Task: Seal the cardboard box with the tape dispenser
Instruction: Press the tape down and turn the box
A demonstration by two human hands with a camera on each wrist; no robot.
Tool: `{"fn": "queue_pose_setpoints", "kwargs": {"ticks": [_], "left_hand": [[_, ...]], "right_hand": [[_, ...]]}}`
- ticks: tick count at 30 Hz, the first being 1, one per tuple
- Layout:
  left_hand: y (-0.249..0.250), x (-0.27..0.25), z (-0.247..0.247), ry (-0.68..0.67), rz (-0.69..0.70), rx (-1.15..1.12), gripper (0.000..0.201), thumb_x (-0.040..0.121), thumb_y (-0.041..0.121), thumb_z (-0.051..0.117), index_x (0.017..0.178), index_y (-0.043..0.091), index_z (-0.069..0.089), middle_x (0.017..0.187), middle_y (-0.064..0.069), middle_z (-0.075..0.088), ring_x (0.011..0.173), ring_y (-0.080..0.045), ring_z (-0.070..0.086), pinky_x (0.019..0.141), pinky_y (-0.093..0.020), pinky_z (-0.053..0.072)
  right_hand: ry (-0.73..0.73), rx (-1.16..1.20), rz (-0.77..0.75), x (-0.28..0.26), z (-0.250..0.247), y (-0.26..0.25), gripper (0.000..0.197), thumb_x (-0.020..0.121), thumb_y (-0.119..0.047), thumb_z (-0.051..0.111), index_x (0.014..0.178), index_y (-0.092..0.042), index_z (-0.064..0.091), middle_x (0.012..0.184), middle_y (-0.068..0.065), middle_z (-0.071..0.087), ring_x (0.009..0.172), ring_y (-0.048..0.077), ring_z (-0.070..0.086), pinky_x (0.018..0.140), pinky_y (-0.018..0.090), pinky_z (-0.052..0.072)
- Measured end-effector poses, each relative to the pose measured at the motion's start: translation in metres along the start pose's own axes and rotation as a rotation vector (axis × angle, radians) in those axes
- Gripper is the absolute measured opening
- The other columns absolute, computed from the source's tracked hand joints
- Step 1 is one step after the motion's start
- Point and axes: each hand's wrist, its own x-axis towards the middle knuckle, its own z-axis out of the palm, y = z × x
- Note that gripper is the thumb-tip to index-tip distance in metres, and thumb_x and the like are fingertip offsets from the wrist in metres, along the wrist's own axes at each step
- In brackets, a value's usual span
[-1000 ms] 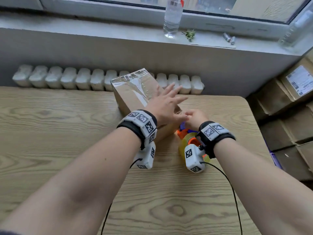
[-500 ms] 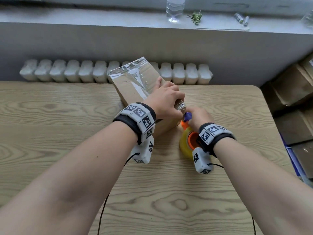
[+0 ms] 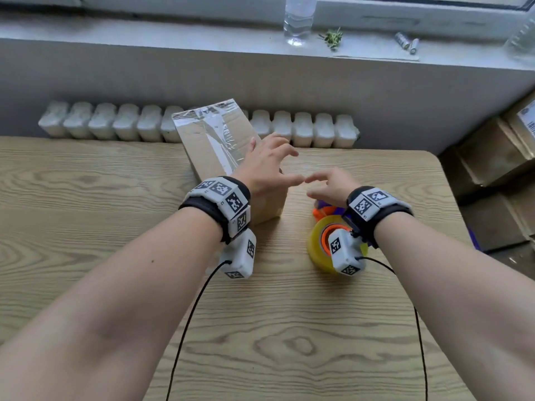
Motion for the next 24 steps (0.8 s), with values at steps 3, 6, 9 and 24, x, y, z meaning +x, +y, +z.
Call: {"fn": "queue_pose_setpoints", "kwargs": {"ticks": [3,6,9,24], "left_hand": [[-0.014,0.0,-0.02,0.076,-0.124,0.069,0.054,0.089,0.042,0.051,0.139,0.024,0.041,0.154,0.0,0.028,0.147,-0.017,0.013,0.117,-0.049,0.003],[-0.05,-0.007,-0.035,0.052,-0.32,0.185,0.062,0.09,0.044,0.046,0.146,0.024,0.029,0.159,-0.003,0.014,0.148,-0.02,0.006,0.118,-0.051,0.006],[-0.077,-0.018,-0.042,-0.044,-0.39,0.287,0.072,0.091,0.057,0.039,0.151,0.024,0.018,0.161,-0.003,0.008,0.149,-0.022,0.008,0.117,-0.05,0.011],[-0.113,-0.034,-0.077,0.145,-0.725,0.053,0.119,0.063,0.07,0.067,0.151,0.015,0.009,0.148,-0.019,0.03,0.137,-0.035,0.031,0.107,-0.048,0.033]], "right_hand": [[0.039,0.196,-0.008,0.0,-0.008,-0.034,0.043,0.091,-0.045,0.053,0.124,-0.018,0.059,0.091,0.009,0.073,0.077,0.02,0.07,0.075,0.035,0.057],[-0.125,0.212,0.022,-0.005,-0.012,-0.068,0.059,0.086,-0.057,0.055,0.129,-0.016,0.052,0.064,0.011,0.069,0.046,0.015,0.064,0.045,0.021,0.051],[-0.232,0.155,0.069,-0.006,-0.008,-0.086,0.061,0.079,-0.045,0.071,0.123,-0.008,0.051,0.077,0.015,0.071,0.06,0.024,0.07,0.056,0.032,0.059],[0.095,0.006,-0.01,0.012,0.0,-0.117,0.099,0.082,-0.036,0.07,0.152,-0.019,0.003,0.15,0.009,0.038,0.129,0.027,0.048,0.099,0.03,0.041]]}}
